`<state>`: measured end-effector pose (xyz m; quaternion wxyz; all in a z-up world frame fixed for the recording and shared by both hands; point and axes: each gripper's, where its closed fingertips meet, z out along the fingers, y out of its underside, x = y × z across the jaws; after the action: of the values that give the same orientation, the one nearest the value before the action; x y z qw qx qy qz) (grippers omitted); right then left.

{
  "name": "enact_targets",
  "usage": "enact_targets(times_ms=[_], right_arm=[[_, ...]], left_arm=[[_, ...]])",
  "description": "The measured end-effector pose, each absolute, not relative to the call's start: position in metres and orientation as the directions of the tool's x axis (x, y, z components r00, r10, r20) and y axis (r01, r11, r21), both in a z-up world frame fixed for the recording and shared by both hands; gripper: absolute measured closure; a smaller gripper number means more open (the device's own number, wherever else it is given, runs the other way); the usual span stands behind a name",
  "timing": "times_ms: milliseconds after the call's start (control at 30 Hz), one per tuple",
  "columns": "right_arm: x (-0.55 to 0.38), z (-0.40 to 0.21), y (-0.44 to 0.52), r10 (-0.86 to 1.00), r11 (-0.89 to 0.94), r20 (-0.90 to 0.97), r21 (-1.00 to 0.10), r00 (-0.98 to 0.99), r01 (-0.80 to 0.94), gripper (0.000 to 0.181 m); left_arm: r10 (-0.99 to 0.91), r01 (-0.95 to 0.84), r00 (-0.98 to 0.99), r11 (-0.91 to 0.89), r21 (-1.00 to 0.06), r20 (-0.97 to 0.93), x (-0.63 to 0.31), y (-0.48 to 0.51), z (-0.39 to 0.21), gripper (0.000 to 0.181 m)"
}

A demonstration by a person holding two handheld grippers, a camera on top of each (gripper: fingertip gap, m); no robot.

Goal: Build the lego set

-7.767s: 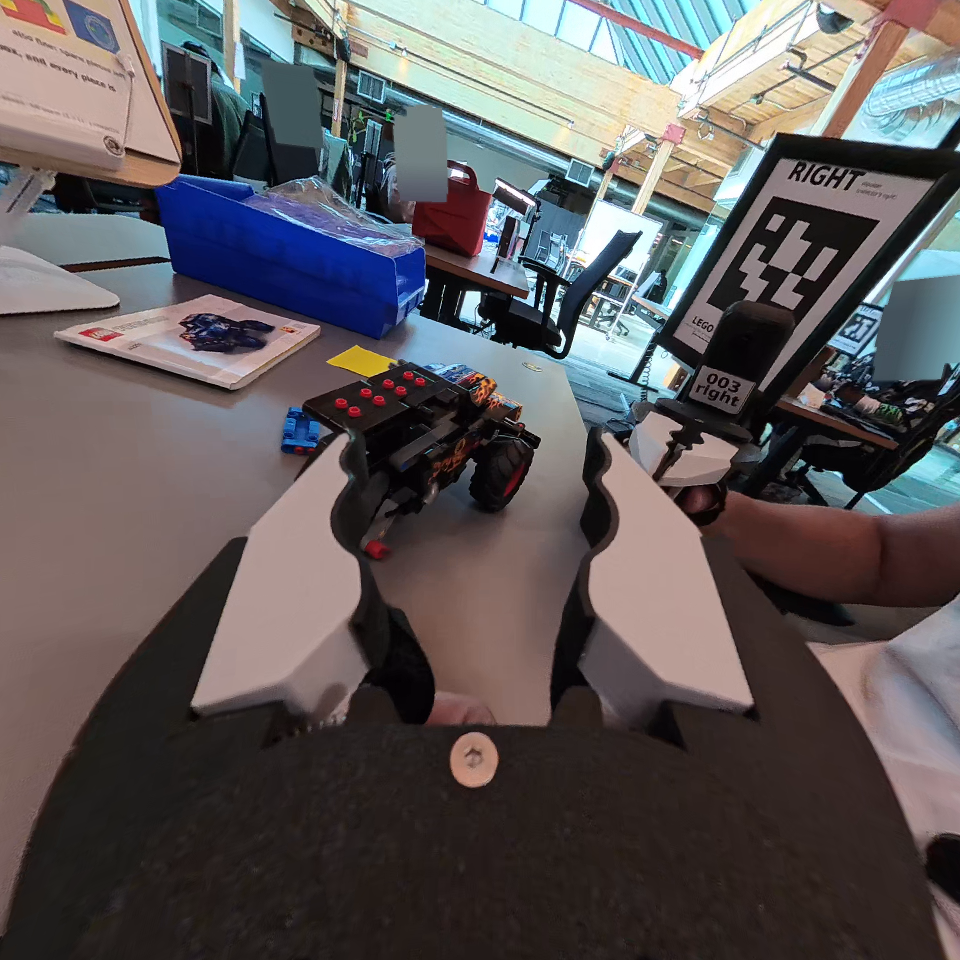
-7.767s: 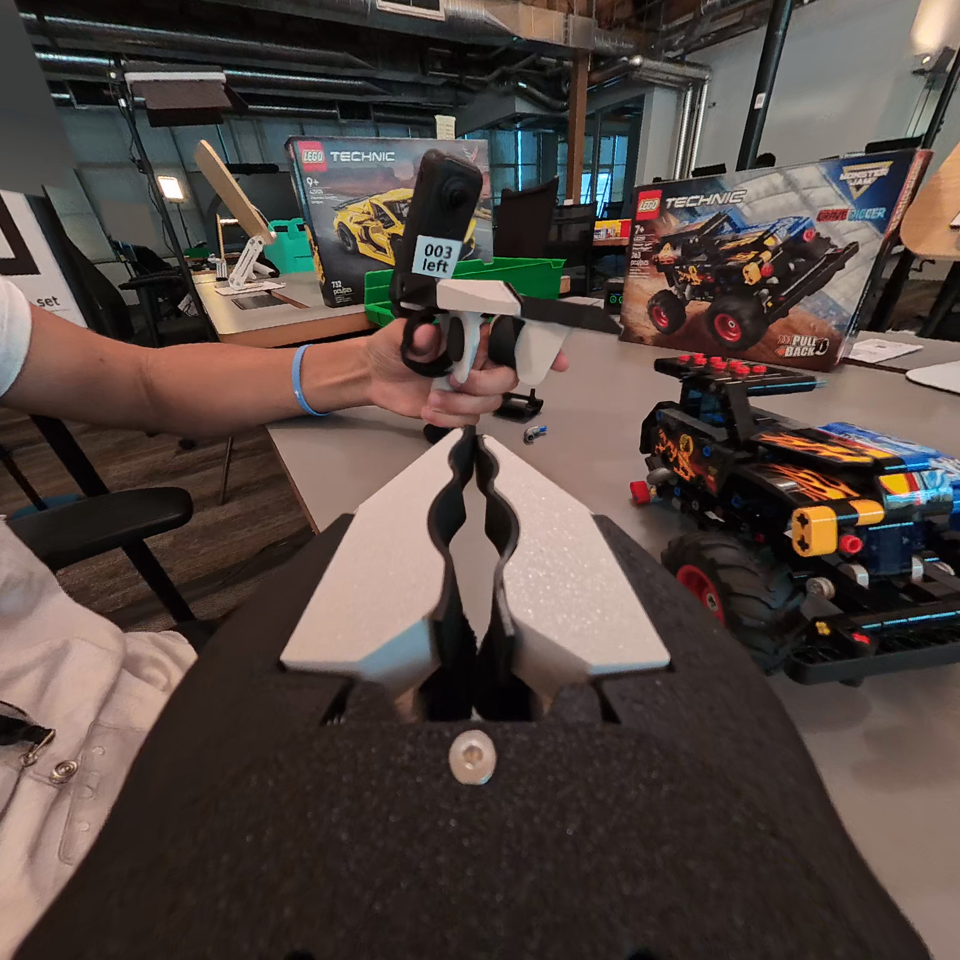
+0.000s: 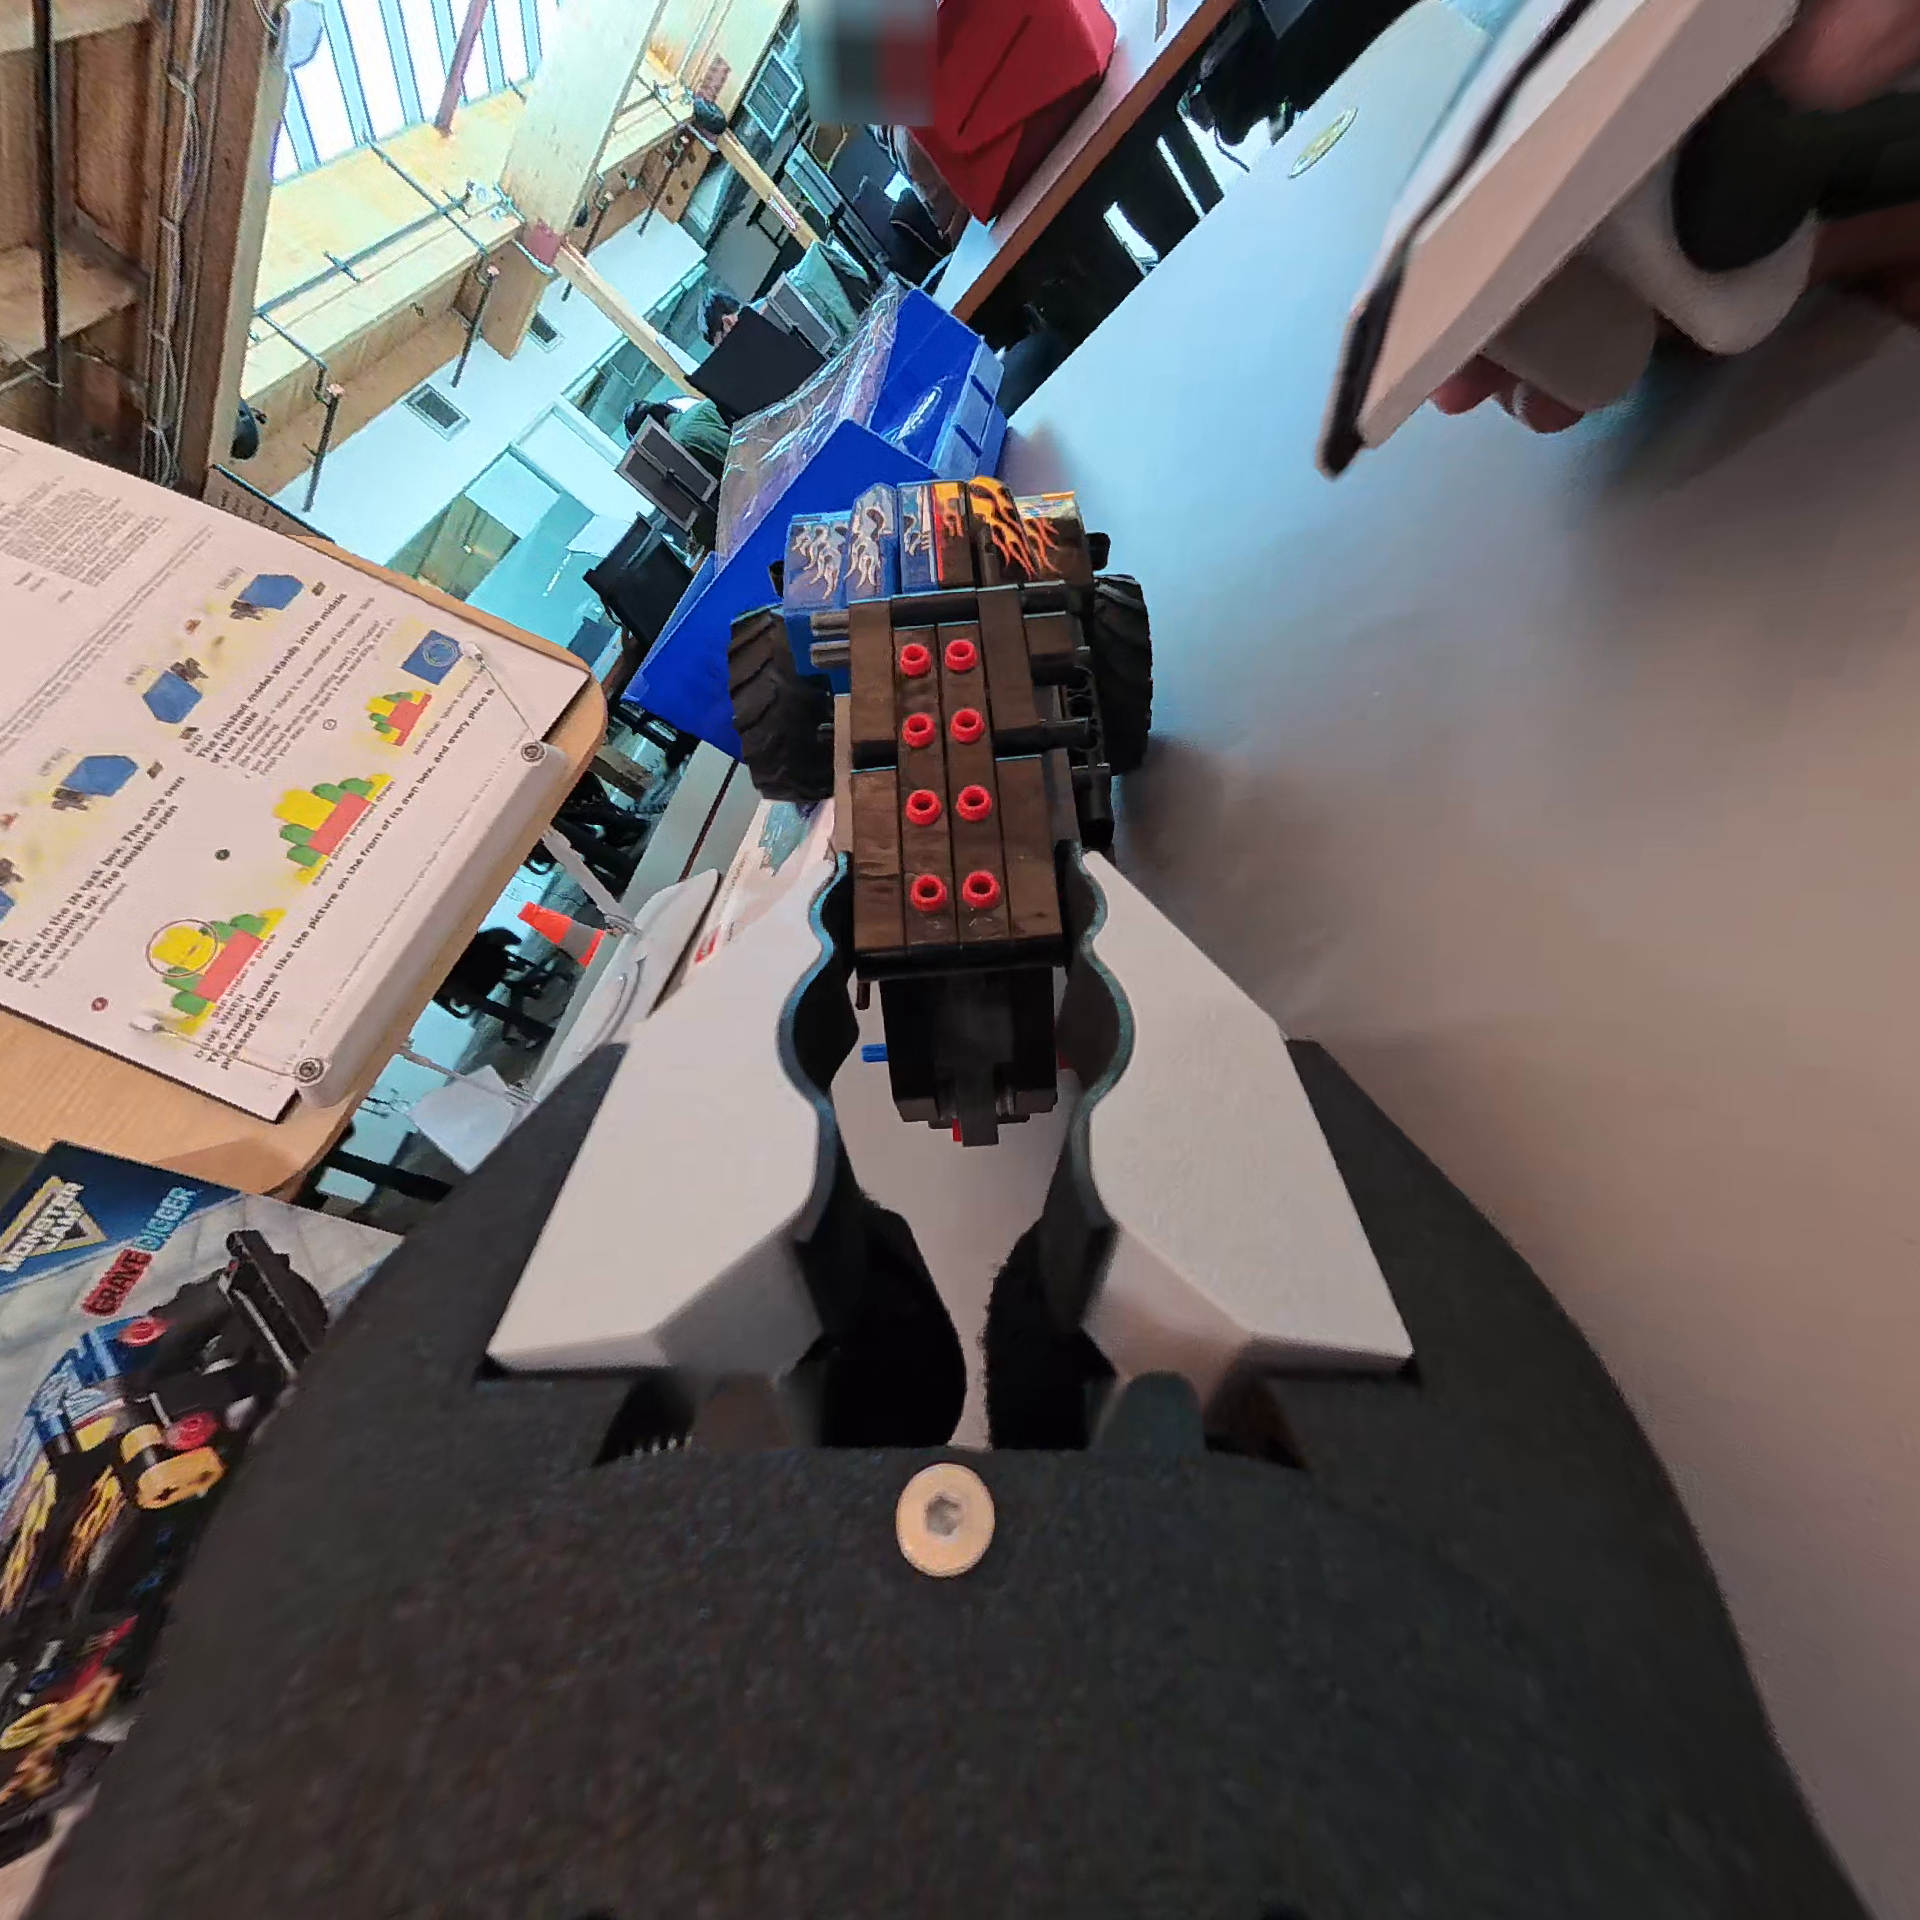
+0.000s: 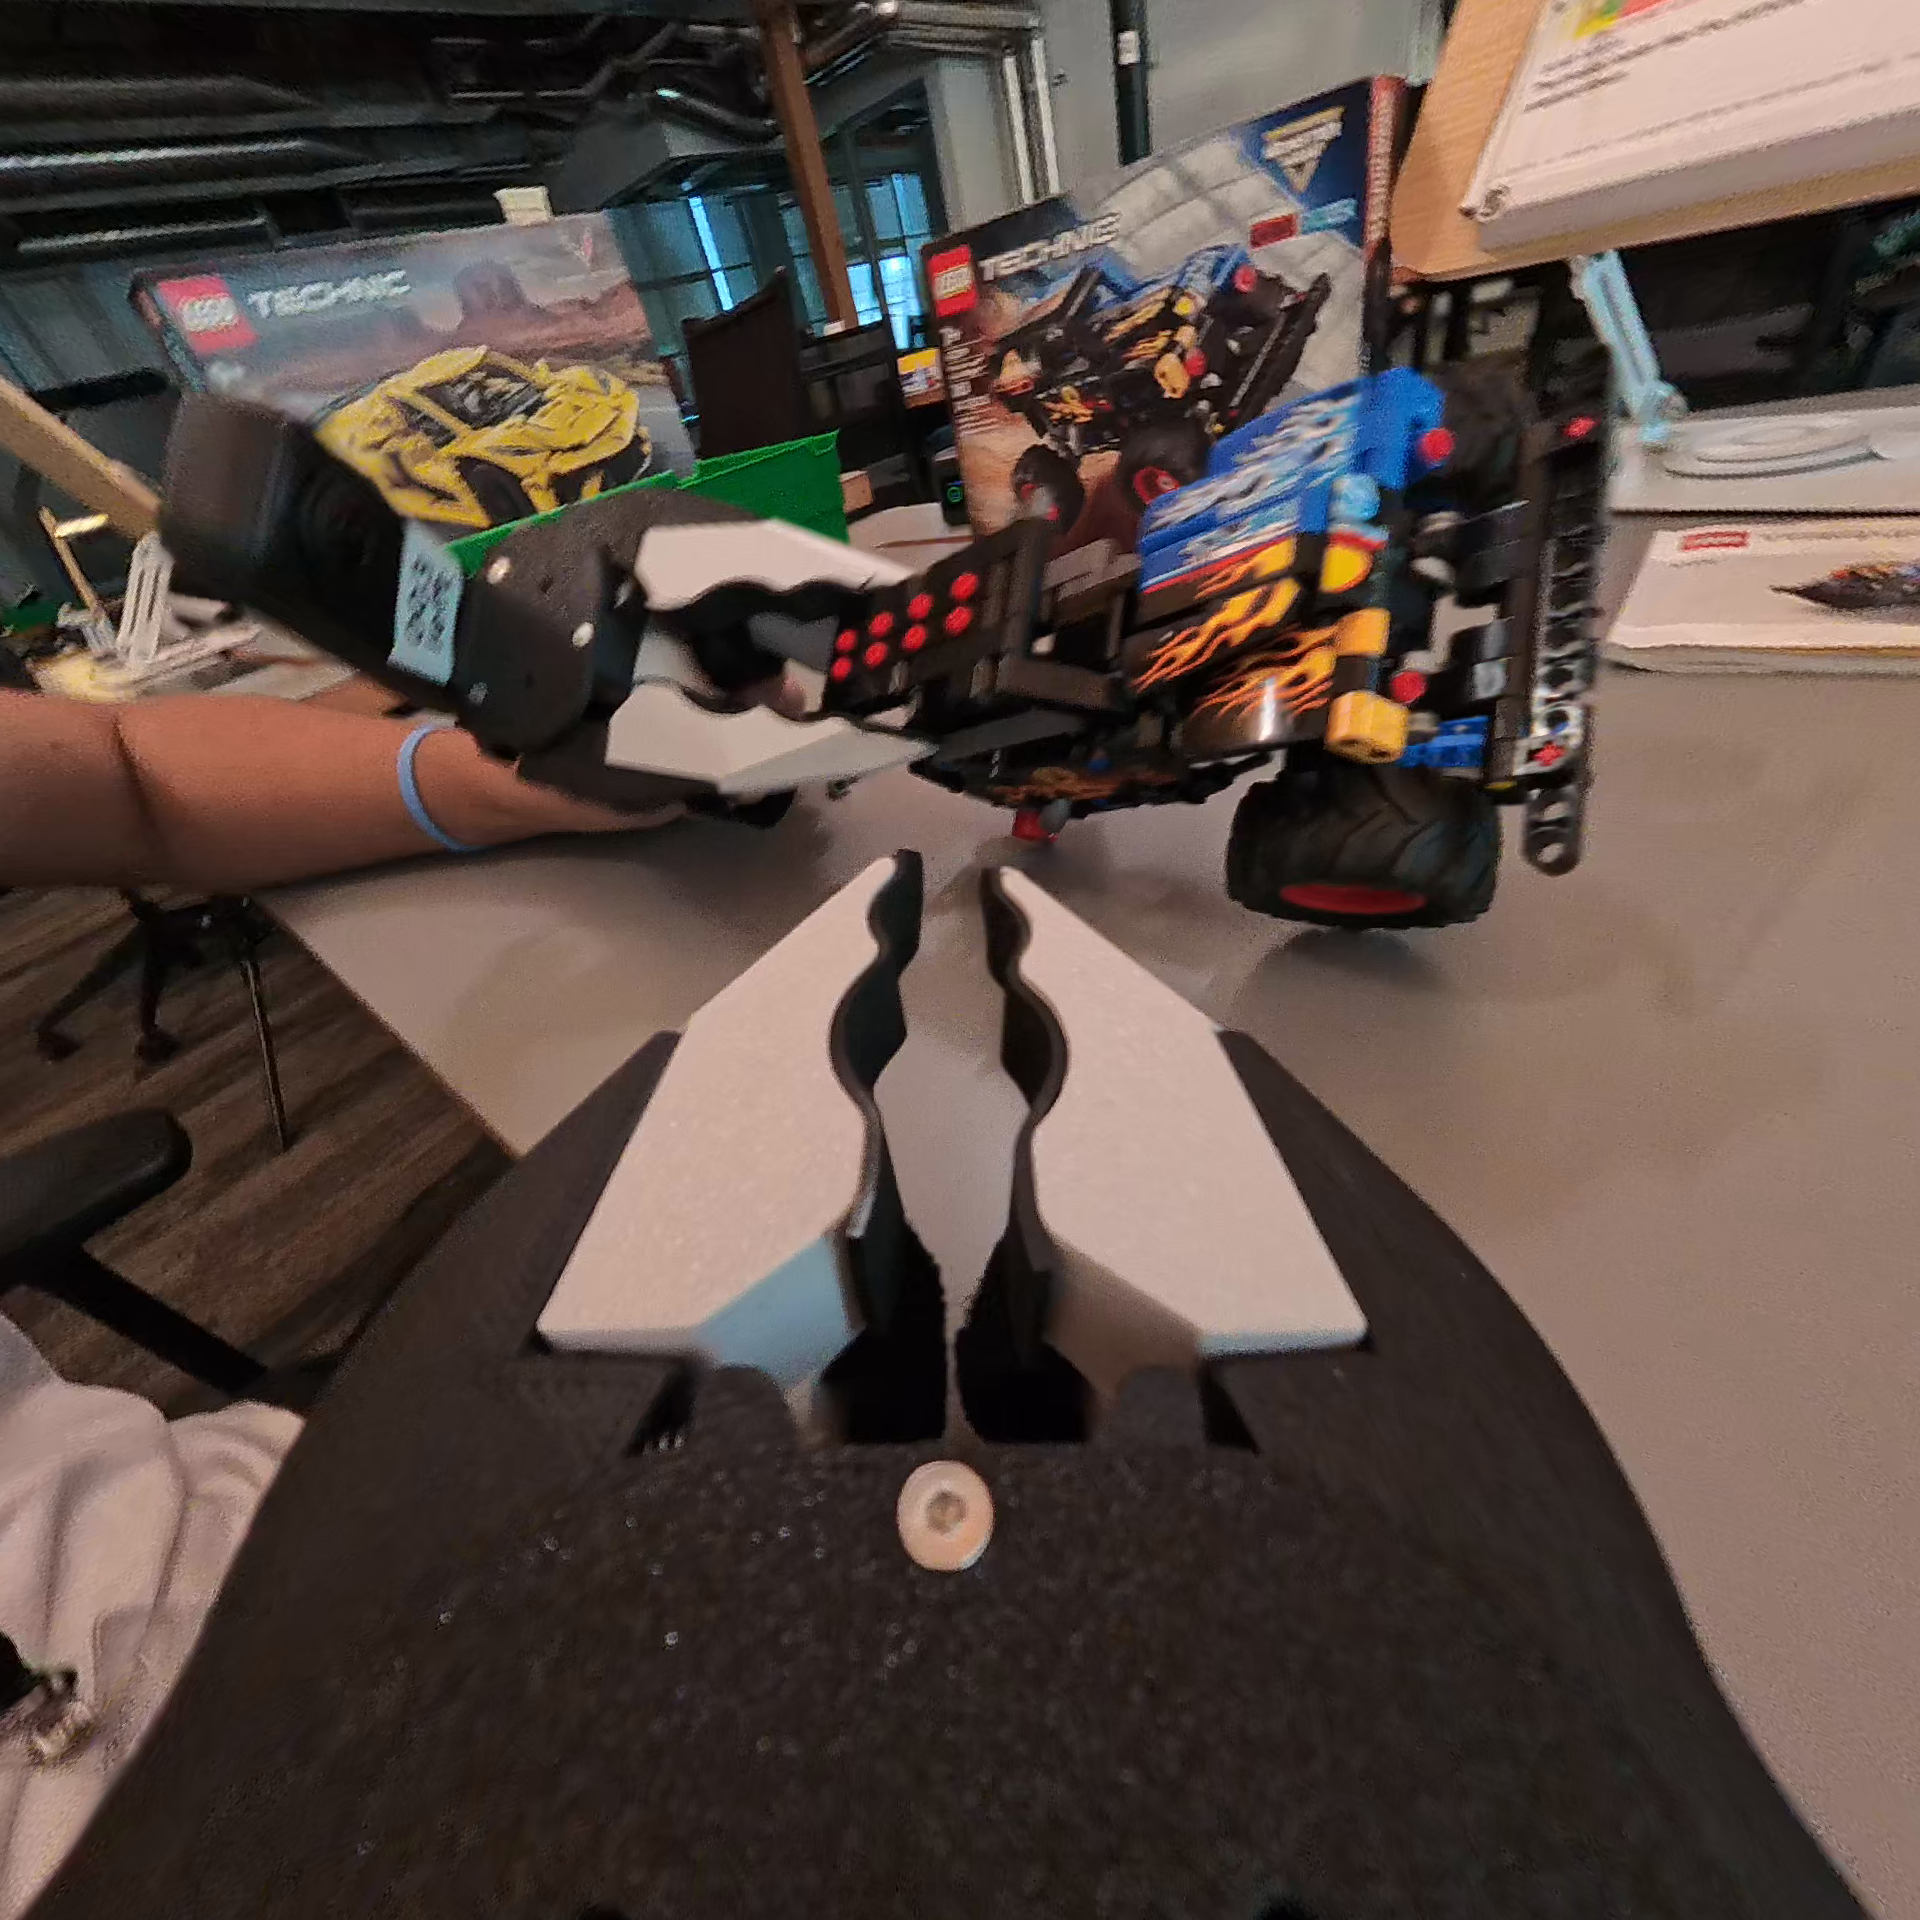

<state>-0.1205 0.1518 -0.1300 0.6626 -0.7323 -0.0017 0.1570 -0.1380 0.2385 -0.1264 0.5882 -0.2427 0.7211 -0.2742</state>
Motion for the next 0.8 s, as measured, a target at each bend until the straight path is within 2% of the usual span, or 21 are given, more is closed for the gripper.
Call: enact_targets(times_ms=[67,100,200,267,333,400,567,600,633,700,800], right_arm=[[-0.112,-0.119,0.155,0.18,-0.162,-0.29,-0.951,0.94,-0.263,0.153],[-0.109,-0.104,0.155,0.191,-0.139,-0.295,-0.952,0.936,-0.271,0.151],[-0.08,-0.068,0.157,0.115,-0.11,-0.149,-0.985,0.982,-0.136,0.144],[-0.06,-0.052,0.164,0.098,-0.135,-0.086,-0.988,0.991,-0.072,0.129],[-0.049,-0.048,0.176,0.147,-0.21,-0.126,-0.973,0.981,-0.093,0.113],[-0.047,-0.06,0.188,0.207,-0.307,-0.151,-0.948,0.967,-0.082,0.096],[-0.053,-0.096,0.205,0.282,-0.442,-0.149,-0.897,0.948,-0.009,0.097],[-0.057,-0.101,0.206,0.302,-0.456,-0.155,-0.89,0.941,0.0,0.1],[-0.062,-0.103,0.207,0.321,-0.457,-0.179,-0.889,0.93,-0.013,0.112],[-0.062,-0.1,0.209,0.308,-0.429,-0.211,-0.901,0.928,-0.063,0.117],[-0.064,-0.099,0.207,0.326,-0.405,-0.213,-0.912,0.921,-0.068,0.118]], left_arm=[[-0.618,-0.008,-0.185,0.778,-0.628,-0.764,-0.14,0.234,-0.129,0.146],[-0.584,0.005,-0.179,0.804,-0.594,-0.792,-0.141,0.232,-0.13,0.145],[-0.435,0.052,-0.148,0.894,-0.446,-0.888,-0.143,0.225,-0.131,0.146],[-0.307,0.089,-0.119,0.944,-0.318,-0.944,-0.146,0.219,-0.133,0.146],[-0.172,0.122,-0.085,0.976,-0.182,-0.981,-0.148,0.213,-0.136,0.146],[-0.102,0.138,-0.063,0.984,-0.11,-0.993,-0.15,0.209,-0.138,0.146],[-0.036,0.144,-0.038,0.989,-0.041,-0.999,-0.151,0.206,-0.14,0.146],[-0.03,0.144,-0.035,0.989,-0.035,-0.999,-0.151,0.205,-0.141,0.146],[-0.032,0.137,-0.038,0.99,-0.037,-0.999,-0.151,0.206,-0.142,0.146],[-0.068,0.136,-0.071,0.988,-0.077,-0.995,-0.152,0.204,-0.145,0.145],[-0.189,0.168,-0.229,0.959,-0.23,-0.955,-0.159,0.193,-0.153,0.139]])
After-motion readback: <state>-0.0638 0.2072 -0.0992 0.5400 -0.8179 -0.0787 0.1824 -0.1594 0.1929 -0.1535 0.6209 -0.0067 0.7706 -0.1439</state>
